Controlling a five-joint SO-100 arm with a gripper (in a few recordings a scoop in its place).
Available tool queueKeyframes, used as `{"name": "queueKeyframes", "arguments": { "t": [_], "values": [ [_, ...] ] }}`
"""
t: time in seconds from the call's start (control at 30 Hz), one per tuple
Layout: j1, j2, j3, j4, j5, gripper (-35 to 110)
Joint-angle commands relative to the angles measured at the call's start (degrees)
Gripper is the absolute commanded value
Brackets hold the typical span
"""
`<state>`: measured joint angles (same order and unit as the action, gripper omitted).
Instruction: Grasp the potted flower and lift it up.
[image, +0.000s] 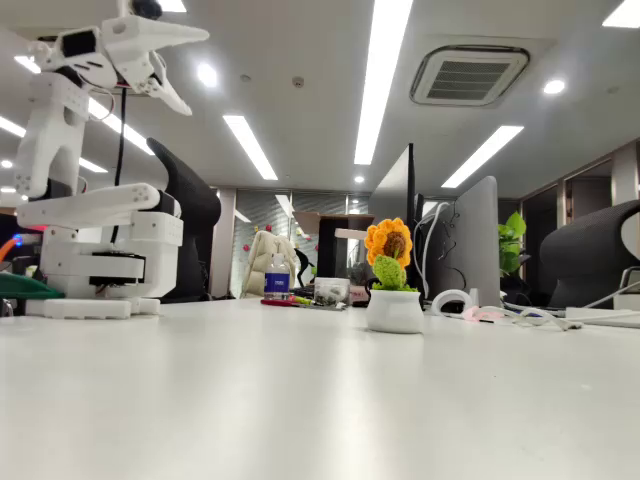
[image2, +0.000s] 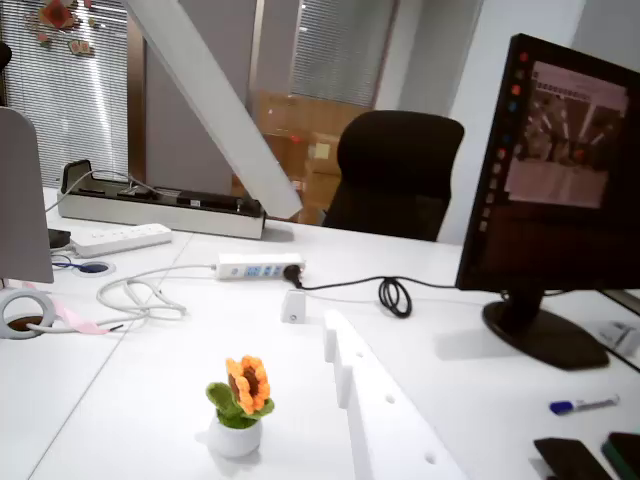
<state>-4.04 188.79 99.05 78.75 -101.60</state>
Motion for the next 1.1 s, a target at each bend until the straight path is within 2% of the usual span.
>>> {"name": "queueKeyframes", "arguments": {
  "t": [0.0,0.33,0.5,1.07],
  "values": [
    [-0.9,0.2,-1.8,1.3,-0.4,80],
    [-0.9,0.2,-5.0,3.5,1.3,80],
    [-0.4,0.2,-7.6,9.9,4.9,80],
    [1.6,0.2,-8.4,10.5,6.2,80]
  ]
}}
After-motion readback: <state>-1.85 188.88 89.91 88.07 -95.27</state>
